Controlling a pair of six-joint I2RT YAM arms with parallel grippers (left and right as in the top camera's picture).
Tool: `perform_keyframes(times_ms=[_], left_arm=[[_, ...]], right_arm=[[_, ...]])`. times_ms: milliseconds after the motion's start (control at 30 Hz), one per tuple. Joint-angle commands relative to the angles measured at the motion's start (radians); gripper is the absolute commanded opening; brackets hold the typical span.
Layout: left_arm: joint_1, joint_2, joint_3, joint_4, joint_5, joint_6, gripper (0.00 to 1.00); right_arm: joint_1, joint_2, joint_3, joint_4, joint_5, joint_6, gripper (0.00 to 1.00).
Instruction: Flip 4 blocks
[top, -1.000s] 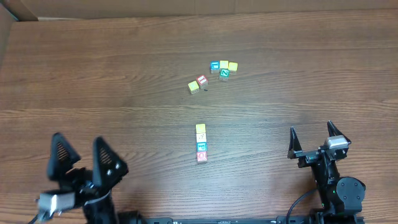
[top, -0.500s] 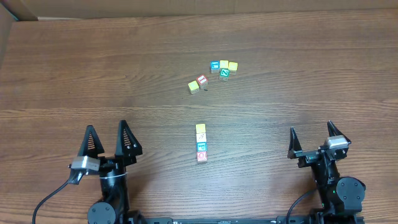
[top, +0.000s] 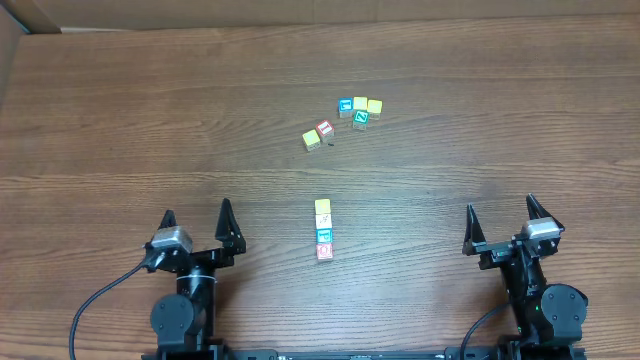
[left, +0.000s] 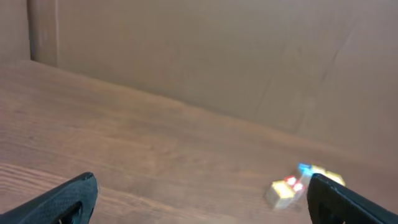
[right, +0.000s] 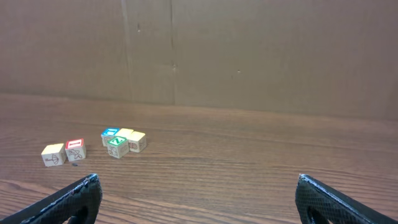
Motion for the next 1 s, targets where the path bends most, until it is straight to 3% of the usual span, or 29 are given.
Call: perform_keyframes(times_ms=[0,200,967], left_arm=[[-0.007,-0.011,-0.003,-0.034,0.072,0.158,1.00],[-0.007,-0.011,-0.003,-0.066,0.101,0.224,1.00],[-0.007,-0.010,-0.003,-0.066,0.100,0.223,1.00]], right_arm=[[0.003,-0.008,-0.011,0.005,0.005,0.006,1.00],[0.003,-0.008,-0.011,0.005,0.005,0.006,1.00],[0.003,-0.008,-0.011,0.005,0.005,0.006,1.00]])
